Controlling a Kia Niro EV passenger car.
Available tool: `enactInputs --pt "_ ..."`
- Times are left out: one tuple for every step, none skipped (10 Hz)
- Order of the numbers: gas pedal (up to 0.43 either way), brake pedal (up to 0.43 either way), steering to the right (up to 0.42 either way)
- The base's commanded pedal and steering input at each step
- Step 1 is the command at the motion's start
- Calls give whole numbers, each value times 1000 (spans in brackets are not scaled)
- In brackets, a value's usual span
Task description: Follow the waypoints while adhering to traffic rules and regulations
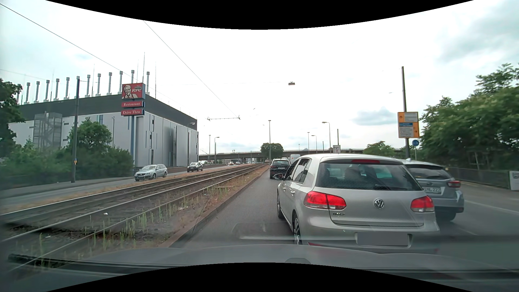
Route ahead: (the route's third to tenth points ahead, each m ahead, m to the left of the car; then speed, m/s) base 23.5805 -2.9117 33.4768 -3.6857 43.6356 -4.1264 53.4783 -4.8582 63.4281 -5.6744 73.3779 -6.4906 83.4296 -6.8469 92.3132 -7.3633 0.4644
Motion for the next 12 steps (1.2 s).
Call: enactInputs --pt "0 0 0" --pt "0 0 1" --pt "0 0 1" --pt "47 0 1" --pt "79 0 1" --pt "79 0 1" --pt "110 0 1" --pt "118 0 1" --pt "138 0 1" --pt "150 0 1" --pt "177 0 1" --pt "197 0 1"
